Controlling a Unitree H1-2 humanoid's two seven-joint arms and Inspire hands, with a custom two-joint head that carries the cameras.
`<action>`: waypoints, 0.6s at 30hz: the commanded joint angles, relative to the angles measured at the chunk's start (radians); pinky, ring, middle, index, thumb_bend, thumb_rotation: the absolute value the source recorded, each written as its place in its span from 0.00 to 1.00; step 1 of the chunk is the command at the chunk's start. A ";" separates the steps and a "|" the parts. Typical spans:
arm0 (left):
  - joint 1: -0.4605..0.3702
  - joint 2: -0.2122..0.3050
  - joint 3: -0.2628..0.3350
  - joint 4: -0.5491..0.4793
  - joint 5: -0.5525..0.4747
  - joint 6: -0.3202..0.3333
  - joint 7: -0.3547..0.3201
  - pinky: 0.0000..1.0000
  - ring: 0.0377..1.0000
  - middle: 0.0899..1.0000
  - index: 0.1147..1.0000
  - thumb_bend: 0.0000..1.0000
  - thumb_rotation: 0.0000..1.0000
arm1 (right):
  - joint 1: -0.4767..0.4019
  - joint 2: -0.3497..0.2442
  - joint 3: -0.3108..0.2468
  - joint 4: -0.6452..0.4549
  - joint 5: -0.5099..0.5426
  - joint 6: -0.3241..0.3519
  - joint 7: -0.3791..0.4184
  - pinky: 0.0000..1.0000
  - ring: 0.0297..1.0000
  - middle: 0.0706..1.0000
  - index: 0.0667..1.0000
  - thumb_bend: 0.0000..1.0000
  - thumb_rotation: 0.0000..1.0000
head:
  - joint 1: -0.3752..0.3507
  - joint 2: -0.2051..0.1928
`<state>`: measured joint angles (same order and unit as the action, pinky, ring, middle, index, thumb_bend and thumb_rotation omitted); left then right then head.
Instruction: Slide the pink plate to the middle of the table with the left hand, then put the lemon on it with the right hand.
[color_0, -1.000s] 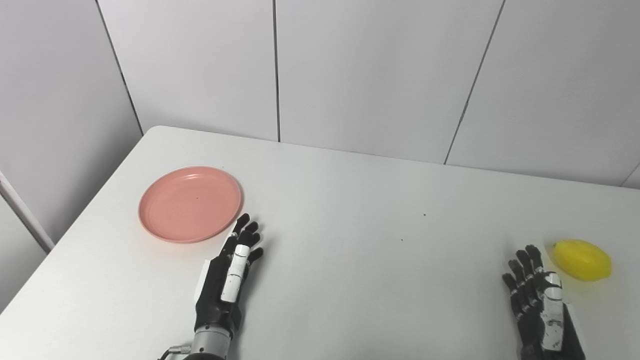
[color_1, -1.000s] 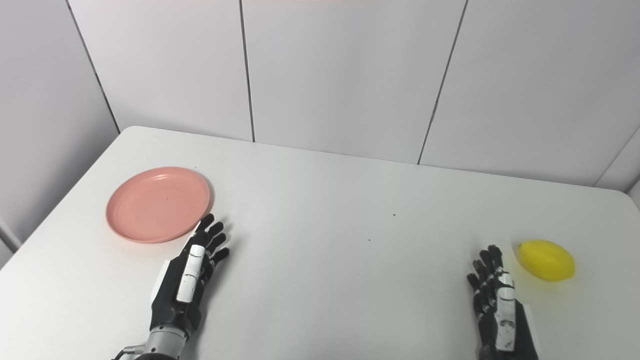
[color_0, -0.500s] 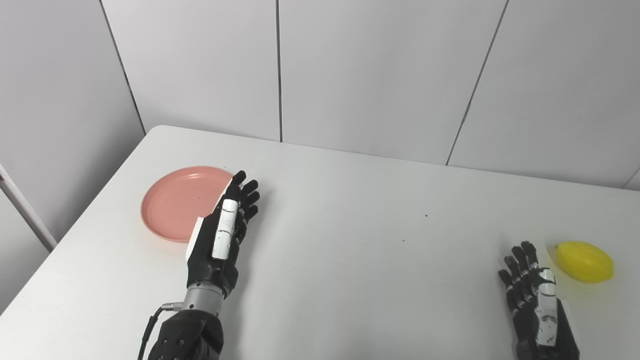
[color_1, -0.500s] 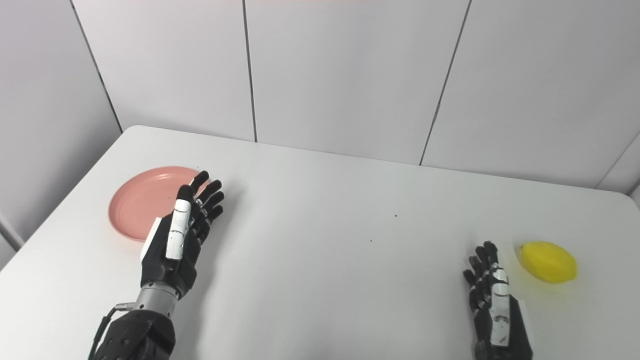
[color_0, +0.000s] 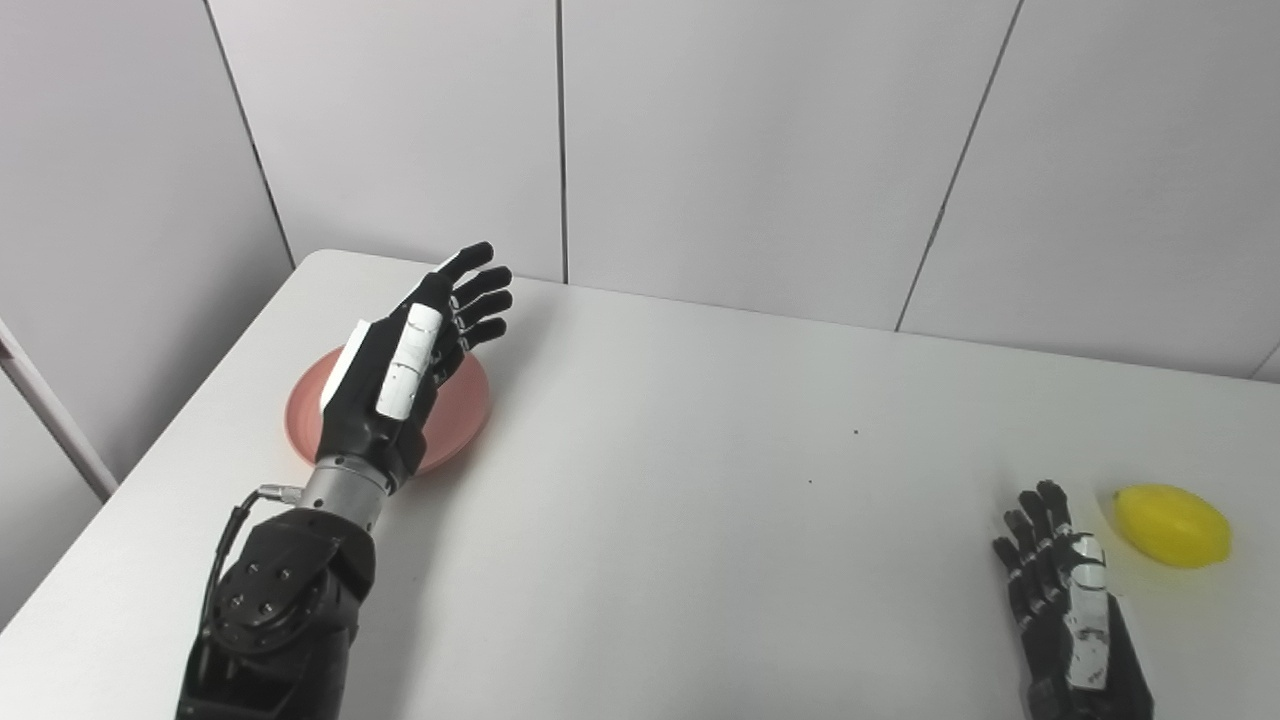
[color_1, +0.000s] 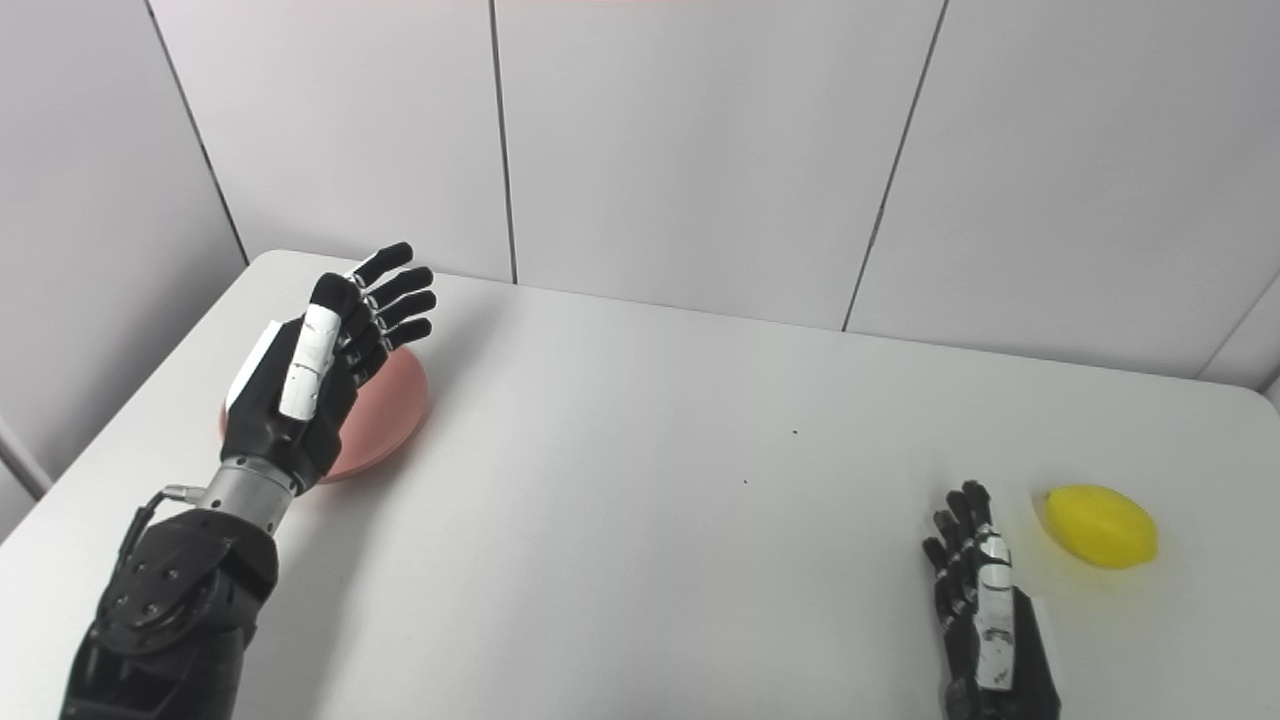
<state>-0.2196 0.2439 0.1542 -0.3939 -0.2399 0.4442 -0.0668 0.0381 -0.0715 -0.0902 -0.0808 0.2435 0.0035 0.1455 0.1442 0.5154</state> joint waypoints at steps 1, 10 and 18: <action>-0.047 0.036 0.035 0.030 -0.018 -0.091 -0.024 0.84 0.80 0.76 0.76 1.00 0.87 | 0.022 0.018 0.010 0.051 0.001 -0.036 0.006 1.00 1.00 1.00 0.98 0.72 1.00 | 0.001 0.000; -0.131 0.084 0.164 0.228 -0.047 -0.212 -0.011 0.88 0.81 0.77 0.75 1.00 0.86 | 0.019 0.020 0.008 0.061 -0.001 -0.041 0.002 1.00 1.00 0.99 0.98 0.72 0.99 | -0.001 -0.010; -0.213 0.131 0.222 0.351 -0.085 -0.238 -0.018 0.85 0.81 0.78 0.74 1.00 0.85 | 0.018 0.020 0.007 0.059 -0.006 -0.029 -0.006 1.00 1.00 0.98 0.96 0.72 0.99 | 0.002 -0.011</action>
<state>-0.3861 0.3332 0.3618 -0.0534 -0.3105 0.2500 -0.0690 0.0277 -0.0669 -0.0894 -0.0707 0.2385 -0.0009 0.1410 0.1473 0.5031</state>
